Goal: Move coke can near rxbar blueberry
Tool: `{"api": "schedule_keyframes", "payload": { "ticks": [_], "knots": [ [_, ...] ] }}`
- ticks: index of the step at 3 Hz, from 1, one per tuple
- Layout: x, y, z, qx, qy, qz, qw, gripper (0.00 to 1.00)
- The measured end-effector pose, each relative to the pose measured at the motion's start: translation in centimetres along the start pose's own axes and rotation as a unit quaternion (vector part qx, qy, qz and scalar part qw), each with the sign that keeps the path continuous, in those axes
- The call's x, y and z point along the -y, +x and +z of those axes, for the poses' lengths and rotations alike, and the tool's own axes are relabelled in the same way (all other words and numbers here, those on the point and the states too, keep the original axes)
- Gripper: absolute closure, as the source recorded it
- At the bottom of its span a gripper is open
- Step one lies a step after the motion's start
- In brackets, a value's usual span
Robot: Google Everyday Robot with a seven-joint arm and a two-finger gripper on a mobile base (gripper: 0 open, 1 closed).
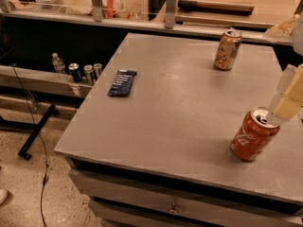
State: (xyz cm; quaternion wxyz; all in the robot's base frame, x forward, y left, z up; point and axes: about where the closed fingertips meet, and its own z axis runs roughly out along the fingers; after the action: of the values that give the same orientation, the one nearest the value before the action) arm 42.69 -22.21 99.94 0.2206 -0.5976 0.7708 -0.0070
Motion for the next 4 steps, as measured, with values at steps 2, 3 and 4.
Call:
{"api": "schedule_keyframes", "payload": {
  "ticks": [2, 3, 4],
  "knots": [
    [-0.5, 3.2, 1.0, 0.044, -0.027, 0.047, 0.9975, 0.00],
    [-1.2, 4.4, 1.7, 0.070, -0.033, 0.080, 0.9938, 0.00],
    [-1.9, 5.5, 2.5, 0.108, -0.042, 0.116, 0.9865, 0.00]
  ]
}}
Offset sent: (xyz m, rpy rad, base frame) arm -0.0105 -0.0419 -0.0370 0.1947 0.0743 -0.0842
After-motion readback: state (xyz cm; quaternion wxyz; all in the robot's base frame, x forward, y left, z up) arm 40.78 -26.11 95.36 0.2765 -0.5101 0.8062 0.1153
